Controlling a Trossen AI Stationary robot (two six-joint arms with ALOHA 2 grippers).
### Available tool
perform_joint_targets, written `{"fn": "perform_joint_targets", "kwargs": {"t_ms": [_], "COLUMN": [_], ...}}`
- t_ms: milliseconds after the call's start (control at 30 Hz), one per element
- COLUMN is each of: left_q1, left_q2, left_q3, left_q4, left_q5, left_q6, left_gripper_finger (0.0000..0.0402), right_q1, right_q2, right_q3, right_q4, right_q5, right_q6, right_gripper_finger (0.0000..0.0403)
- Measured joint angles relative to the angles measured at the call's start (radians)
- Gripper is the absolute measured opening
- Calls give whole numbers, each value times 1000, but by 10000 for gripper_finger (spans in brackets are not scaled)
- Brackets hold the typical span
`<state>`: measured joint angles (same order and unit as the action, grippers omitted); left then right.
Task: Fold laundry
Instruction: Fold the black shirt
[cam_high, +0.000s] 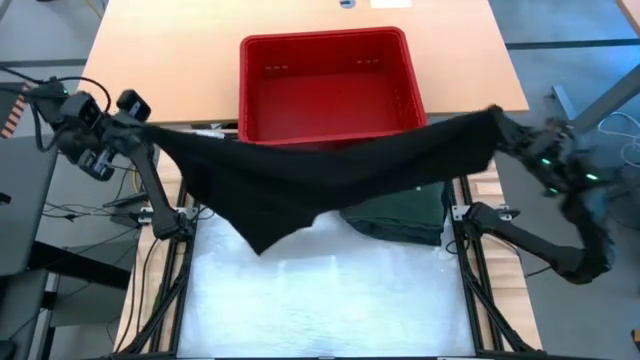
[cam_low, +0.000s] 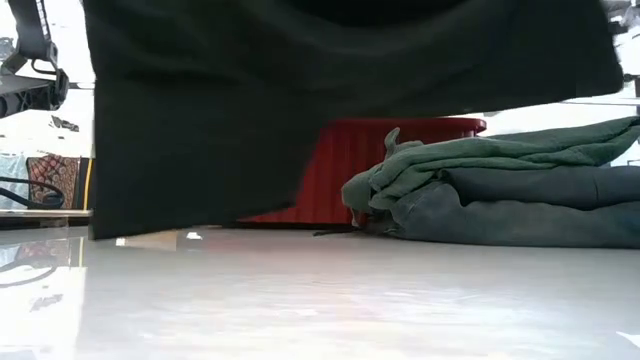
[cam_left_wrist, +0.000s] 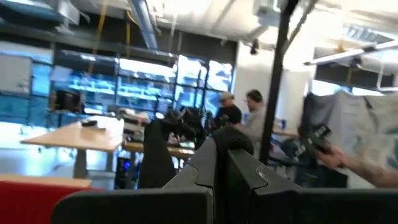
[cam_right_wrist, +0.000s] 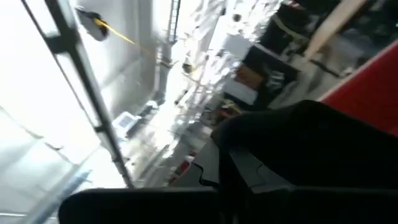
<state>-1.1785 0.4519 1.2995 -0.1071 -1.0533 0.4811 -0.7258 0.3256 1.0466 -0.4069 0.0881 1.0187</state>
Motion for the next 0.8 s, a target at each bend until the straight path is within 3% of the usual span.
{"fn": "perform_joint_targets", "kwargs": {"t_ms": [233, 333, 400, 467, 567, 700, 800], "left_q1": [-1, -14, -27, -35, -53, -97, -108], "left_q2": [-1, -1, -1, -1, -2, -2, 1], "left_q3": [110, 176, 214, 242, 231, 40, -204], "left_q4": [123, 81, 6, -136, -414, -658, -632], "left_q5": [-22, -8, 56, 136, 207, 248, 274], "left_q6": [167, 176, 139, 33, -242, -721, -1093], "left_gripper_finger": [0, 0, 0, 0, 0, 0, 0], "right_q1": [-11, 27, 71, 134, 281, 559, 808], "right_q2": [169, 251, 279, 281, 247, 190, 184], "right_q3": [-209, -221, -215, -214, -214, -214, -231], "right_q4": [619, 813, 831, 775, 516, 90, -99], "right_q5": [-84, -222, -390, -548, -633, -478, -302], "right_q6": [27, -19, -56, -110, -180, -198, -80], "right_gripper_finger": [25, 25, 24, 24, 24, 24, 24]}}
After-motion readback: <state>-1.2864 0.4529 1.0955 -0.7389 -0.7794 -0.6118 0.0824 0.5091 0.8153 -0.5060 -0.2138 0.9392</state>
